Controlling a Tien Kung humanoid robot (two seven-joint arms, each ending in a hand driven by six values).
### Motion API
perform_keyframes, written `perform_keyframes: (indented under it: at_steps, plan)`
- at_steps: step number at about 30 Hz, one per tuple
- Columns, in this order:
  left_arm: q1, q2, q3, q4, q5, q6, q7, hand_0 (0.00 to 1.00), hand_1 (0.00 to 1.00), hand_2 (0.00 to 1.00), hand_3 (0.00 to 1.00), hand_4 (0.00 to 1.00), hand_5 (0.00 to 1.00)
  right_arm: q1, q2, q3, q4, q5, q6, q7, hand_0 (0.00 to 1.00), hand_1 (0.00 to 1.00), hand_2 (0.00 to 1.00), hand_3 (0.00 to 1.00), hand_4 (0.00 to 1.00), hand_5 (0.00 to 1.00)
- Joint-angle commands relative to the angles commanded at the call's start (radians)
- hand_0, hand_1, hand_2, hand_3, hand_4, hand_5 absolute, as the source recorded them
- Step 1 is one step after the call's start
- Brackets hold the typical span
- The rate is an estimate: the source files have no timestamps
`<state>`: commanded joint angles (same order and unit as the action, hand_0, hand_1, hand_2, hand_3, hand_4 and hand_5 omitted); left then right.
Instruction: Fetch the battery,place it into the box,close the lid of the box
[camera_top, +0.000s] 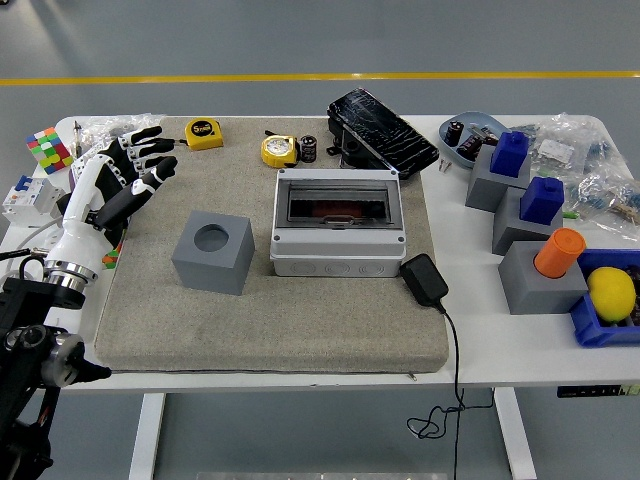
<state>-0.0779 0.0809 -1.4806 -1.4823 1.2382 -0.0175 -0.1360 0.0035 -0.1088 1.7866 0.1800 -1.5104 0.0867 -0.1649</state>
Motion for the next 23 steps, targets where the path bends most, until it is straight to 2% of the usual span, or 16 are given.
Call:
perform_keyframes:
  at_steps: [4, 7, 23]
  plan:
    - [0.001, -0.002, -0.001, 0.001, 0.000, -0.001, 0.001, 0.551, 0.641, 0.678, 0.745, 0.998, 0.400, 0.000, -0.001, -0.001, 0.000, -0.002, -0.003, -0.002, 0.761, 0.718, 0.731, 0.734, 0.998, 0.547]
    - [0.001, -0.003, -0.001, 0.001, 0.000, -0.001, 0.002, 0.552, 0.640, 0.677, 0.743, 0.998, 0.399, 0.002, -0.001, 0.007, 0.000, -0.027, -0.034, -0.008, 0.751, 0.718, 0.727, 0.730, 0.998, 0.547]
    - [0.005, -0.004, -0.004, 0.001, 0.001, -0.002, 0.005, 0.550, 0.637, 0.676, 0.740, 0.998, 0.398, 0.005, 0.000, -0.015, 0.000, 0.007, -0.020, -0.003, 0.753, 0.716, 0.727, 0.729, 0.998, 0.547]
